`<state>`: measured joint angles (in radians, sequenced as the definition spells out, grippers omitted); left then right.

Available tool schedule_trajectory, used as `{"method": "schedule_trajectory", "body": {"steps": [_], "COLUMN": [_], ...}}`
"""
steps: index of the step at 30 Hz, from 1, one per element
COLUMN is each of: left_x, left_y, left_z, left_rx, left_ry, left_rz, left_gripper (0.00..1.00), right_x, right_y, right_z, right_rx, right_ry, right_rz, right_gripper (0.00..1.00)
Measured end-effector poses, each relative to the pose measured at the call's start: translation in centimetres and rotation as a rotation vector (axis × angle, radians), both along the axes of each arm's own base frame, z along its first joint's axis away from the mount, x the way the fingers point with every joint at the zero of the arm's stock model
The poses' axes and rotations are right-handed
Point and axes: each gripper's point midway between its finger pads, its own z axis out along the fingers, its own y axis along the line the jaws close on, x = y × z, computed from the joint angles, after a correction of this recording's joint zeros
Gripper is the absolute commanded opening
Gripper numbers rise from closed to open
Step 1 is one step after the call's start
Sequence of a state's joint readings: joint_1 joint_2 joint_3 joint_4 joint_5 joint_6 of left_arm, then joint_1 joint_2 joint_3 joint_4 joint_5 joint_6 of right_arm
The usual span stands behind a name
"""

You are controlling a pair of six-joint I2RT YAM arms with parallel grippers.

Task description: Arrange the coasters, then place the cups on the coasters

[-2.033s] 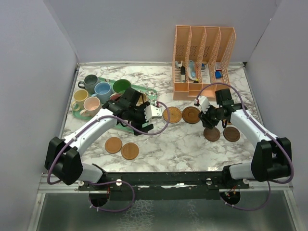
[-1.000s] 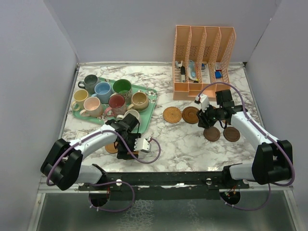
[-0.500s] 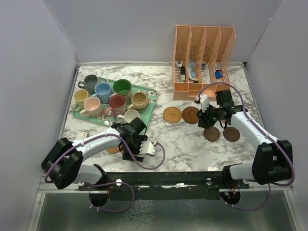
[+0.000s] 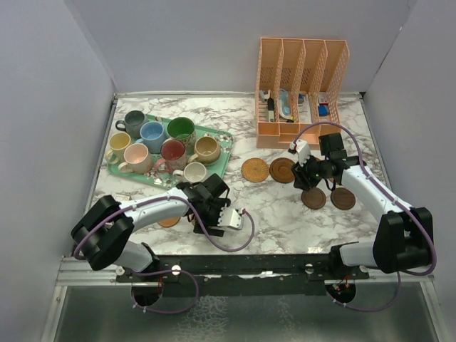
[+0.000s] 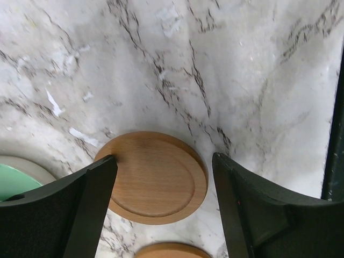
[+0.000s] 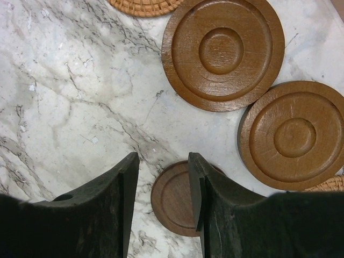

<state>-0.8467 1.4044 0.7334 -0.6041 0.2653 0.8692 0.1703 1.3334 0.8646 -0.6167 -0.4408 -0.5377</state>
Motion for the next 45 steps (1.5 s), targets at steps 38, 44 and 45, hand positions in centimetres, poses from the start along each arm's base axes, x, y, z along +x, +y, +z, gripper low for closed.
{"method": "schedule_trajectory", "body": {"steps": [38, 44, 45], "left_x": [5.8, 6.4, 6.4], "left_y": [-26.9, -28.8, -28.8], "left_z": [1.1, 1.2, 1.2], "left_rx": [-0.287, -0.308, -0.308], "left_ry": [0.035, 0.030, 0.031], "left_rz": [-0.245, -0.232, -0.232], "left_gripper": [0.64, 0.64, 0.64], "right_x": [3.3, 3.3, 3.3], "right_y": [-8.2, -8.7, -8.7], "right_z": [-1.5, -1.5, -1.5], "right_rx": [-0.154, -0.158, -0.160], "right_ry": [-0.005, -0.001, -0.001], "right_rz": [-0.412, -0.435, -0.438], "right_gripper": [0.43, 0.43, 0.43]}}
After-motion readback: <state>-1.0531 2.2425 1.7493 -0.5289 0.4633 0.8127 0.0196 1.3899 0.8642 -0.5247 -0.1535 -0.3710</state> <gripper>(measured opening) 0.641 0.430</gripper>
